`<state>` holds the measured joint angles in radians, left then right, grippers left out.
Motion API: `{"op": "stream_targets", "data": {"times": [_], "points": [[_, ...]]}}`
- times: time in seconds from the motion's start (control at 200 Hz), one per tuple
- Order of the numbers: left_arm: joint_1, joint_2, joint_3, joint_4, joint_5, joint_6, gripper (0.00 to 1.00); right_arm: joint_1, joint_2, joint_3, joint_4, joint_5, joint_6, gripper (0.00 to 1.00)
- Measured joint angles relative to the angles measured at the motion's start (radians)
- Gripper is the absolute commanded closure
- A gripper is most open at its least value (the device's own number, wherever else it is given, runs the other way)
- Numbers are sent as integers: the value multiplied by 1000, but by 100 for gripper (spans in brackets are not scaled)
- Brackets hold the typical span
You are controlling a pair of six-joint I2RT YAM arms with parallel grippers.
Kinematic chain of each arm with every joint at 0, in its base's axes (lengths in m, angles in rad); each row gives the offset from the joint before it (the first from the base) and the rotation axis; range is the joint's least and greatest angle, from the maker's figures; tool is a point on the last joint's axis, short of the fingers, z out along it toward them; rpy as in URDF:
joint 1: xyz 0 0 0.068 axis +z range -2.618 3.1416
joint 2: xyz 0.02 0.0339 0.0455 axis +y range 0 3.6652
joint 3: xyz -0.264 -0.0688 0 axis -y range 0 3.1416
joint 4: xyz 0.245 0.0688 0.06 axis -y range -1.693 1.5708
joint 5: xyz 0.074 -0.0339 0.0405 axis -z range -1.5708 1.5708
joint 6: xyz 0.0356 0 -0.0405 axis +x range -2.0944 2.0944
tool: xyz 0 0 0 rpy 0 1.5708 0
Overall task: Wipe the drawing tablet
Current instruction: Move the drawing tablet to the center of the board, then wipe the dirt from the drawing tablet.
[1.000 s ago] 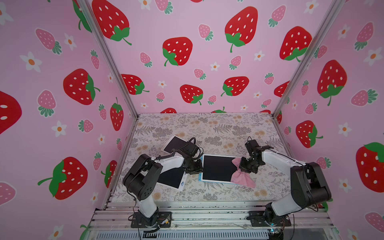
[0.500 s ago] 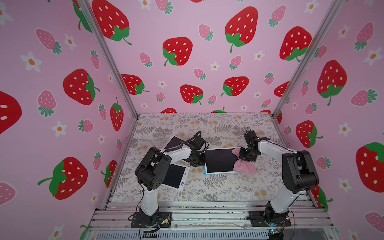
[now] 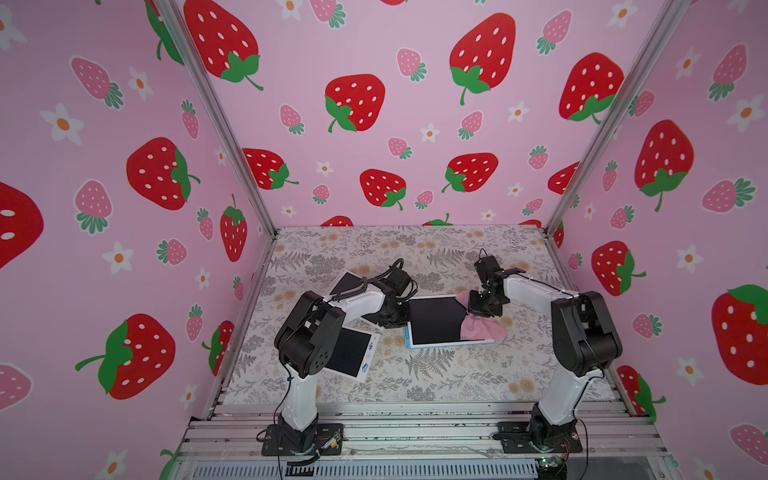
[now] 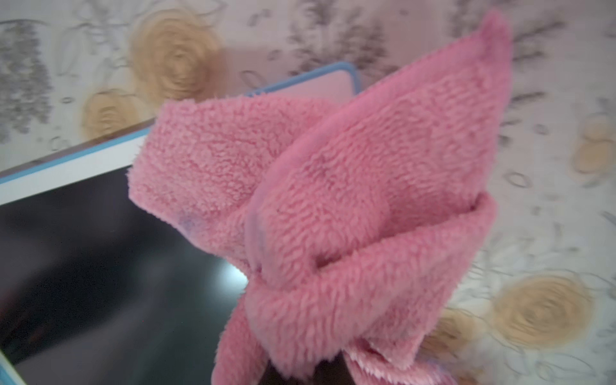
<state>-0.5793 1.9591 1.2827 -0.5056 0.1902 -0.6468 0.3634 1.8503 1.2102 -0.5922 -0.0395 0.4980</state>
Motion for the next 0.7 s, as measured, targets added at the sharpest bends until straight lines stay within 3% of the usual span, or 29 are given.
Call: {"op": "stream_targets", "data": {"times": [0.26, 0.57, 0.7], "points": [[84, -6, -8, 8, -2, 22, 74, 93, 55, 64, 13, -33, 3, 100], [35, -18, -8, 3, -15, 5, 64, -143, 42, 30, 21, -39, -27, 100], [5, -5, 15, -24, -14, -11, 63, -153, 40, 30, 21, -38, -50, 100]]}}
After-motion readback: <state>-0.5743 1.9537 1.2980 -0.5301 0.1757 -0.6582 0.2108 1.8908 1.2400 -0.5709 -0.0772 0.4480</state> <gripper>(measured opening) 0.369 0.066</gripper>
